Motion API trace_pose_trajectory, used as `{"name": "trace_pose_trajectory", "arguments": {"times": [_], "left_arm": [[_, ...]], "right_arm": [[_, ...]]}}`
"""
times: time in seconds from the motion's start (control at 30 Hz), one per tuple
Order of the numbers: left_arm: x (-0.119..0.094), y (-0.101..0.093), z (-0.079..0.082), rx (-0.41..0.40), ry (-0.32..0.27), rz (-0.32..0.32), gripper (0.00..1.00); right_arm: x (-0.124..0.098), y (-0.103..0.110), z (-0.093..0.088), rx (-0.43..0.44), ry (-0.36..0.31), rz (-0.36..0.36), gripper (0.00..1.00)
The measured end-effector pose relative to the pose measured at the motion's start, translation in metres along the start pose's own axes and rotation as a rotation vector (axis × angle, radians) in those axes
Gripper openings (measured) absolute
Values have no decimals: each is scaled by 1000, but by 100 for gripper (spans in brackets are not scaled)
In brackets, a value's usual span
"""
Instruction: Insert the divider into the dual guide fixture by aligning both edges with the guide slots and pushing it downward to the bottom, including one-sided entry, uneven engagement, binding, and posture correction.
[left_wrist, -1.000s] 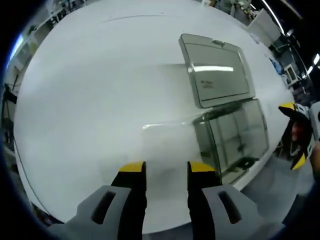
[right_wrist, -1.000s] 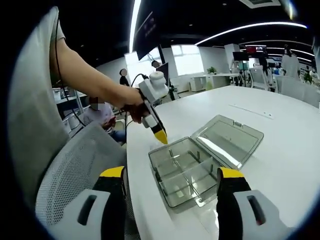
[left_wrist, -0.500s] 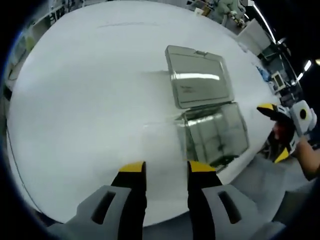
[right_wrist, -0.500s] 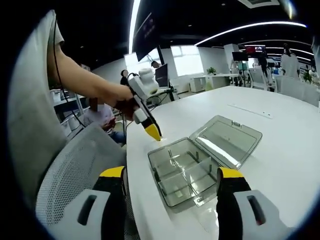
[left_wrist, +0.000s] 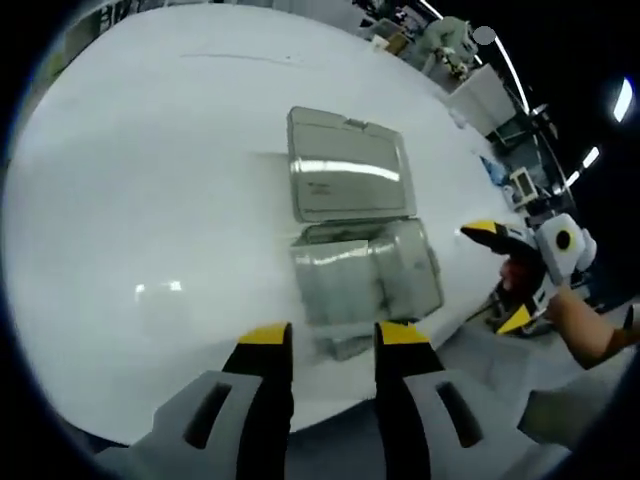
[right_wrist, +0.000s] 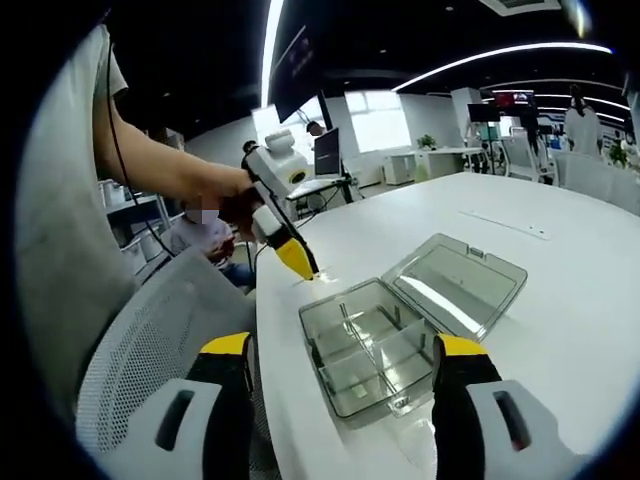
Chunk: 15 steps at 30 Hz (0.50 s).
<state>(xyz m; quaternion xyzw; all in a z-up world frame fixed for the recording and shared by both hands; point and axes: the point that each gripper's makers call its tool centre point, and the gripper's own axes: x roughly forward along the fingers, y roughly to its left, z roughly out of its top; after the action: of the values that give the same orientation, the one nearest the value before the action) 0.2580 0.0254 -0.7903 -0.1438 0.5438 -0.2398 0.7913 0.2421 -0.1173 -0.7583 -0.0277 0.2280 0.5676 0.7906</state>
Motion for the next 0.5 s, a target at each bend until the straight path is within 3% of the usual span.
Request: {"name": "trace_pose_trajectory", "arguments": {"times": [0.5], "left_arm": [[-6,-27,6,-57,-58,-143,28]], "right_arm": [[-1,5,11,40,-40,33,69]]}}
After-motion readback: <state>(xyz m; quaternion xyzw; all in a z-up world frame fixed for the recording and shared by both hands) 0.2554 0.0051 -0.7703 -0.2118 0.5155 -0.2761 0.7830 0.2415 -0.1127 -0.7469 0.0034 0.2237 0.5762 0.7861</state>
